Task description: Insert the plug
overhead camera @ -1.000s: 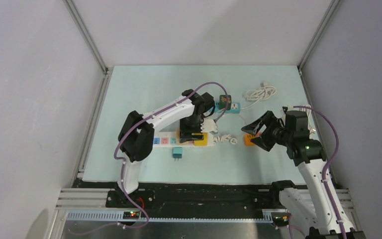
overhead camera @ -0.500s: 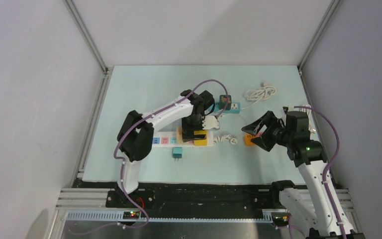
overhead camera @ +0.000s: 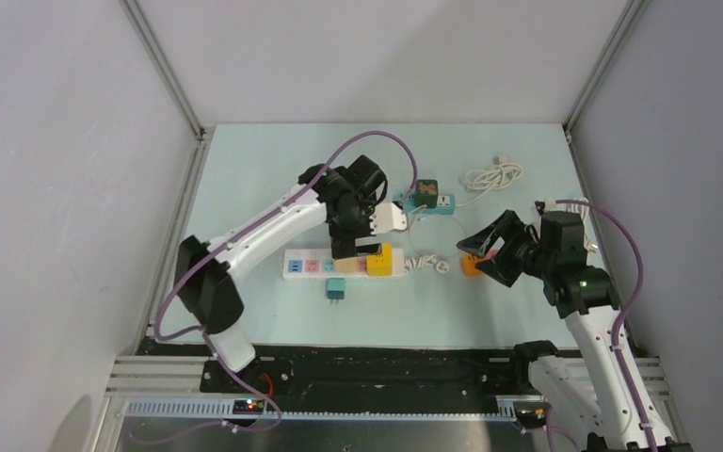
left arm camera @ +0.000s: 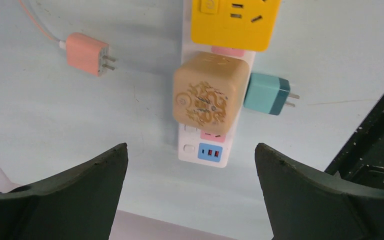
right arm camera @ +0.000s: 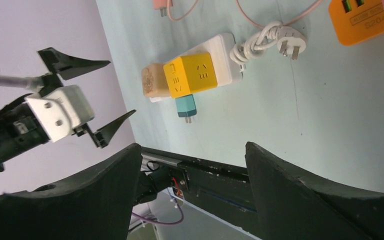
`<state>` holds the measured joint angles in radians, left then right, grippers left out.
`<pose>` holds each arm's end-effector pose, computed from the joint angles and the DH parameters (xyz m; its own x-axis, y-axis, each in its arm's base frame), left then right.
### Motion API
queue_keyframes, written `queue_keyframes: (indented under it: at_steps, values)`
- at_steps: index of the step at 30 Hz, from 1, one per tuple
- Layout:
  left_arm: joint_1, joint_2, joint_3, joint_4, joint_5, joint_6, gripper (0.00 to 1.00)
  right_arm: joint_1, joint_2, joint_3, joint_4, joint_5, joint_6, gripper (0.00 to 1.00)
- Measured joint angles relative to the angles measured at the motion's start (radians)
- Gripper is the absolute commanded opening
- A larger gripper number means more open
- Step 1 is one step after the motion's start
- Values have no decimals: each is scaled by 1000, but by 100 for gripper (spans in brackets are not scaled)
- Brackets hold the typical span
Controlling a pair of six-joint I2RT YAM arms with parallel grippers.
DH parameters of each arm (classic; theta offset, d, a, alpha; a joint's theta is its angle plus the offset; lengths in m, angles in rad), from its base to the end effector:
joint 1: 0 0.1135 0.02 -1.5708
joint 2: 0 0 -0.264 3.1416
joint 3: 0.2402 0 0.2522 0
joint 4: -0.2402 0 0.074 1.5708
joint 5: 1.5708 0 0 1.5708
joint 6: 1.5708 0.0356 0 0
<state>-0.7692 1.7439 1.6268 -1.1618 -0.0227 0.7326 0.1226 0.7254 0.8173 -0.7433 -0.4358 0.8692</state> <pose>0.2501 -0.2410 0.2996 -0.0496 0.9787 -0.1994 0.9737 0.0918 0.2086 0.1425 0.0327 0.3064 -0.7275 0.6080 -0.3178 0.1730 0.6108 0.7726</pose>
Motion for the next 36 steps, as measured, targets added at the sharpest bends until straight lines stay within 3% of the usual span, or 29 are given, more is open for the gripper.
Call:
queue_keyframes:
  at_steps: [5,11,16,20,27,31,36]
  values:
    - [6,-135,-70,14,51,-14,100,98,11,0,27,27,-18,75]
    - [29,-432,-224,138,63,-90,100,396,153,45,88,143,-30,76]
    - [91,-612,-290,251,-61,-332,100,639,433,223,102,342,-43,81]
    - [237,-668,-357,339,-153,-538,100,768,649,411,94,480,-60,85]
    - [524,-939,-603,401,-185,-766,100,860,985,777,26,613,-87,99]
    - [536,-1057,-655,449,-198,-845,100,869,1170,966,-53,656,-92,100]
    - [537,-1037,-727,496,-207,-901,100,876,1323,1083,-169,719,-82,99]
